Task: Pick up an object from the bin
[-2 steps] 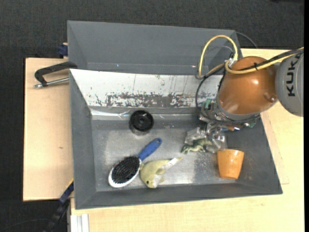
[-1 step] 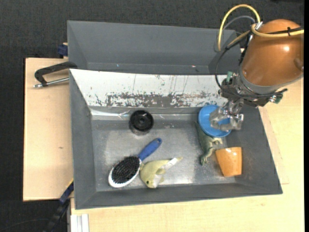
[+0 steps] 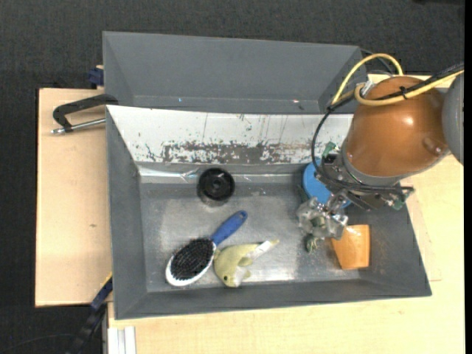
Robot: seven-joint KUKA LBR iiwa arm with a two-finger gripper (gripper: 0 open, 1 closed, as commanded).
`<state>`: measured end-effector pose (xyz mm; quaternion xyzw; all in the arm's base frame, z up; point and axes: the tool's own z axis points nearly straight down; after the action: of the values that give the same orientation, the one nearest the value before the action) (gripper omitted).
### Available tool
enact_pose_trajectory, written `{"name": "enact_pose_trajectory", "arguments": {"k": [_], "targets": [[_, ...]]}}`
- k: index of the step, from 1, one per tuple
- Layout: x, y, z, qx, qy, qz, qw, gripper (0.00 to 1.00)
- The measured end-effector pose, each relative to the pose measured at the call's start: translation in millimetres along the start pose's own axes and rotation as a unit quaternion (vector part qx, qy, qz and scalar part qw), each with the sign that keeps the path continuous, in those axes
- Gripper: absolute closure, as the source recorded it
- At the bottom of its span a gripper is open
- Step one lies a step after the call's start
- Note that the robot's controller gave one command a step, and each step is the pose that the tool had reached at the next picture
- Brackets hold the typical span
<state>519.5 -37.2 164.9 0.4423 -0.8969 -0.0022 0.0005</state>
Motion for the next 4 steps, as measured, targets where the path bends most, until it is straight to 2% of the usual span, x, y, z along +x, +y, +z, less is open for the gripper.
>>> {"name": "enact_pose_trajectory", "arguments": {"k": [1, 2, 3, 4], "targets": [[0.8, -2.5, -1.2, 0.002, -0.0005, 0.001, 1.0, 0.0], [13.3, -66.5, 62.6, 0.005, -0.0035, -0.214, 0.9769, 0.0], [12.3, -65.7, 62.2, 0.004, -0.004, -0.214, 0.9768, 1.0], [15.1, -66.1, 63.9, 0.003, -0.0012, -0.214, 0.9768, 0.0]]}}
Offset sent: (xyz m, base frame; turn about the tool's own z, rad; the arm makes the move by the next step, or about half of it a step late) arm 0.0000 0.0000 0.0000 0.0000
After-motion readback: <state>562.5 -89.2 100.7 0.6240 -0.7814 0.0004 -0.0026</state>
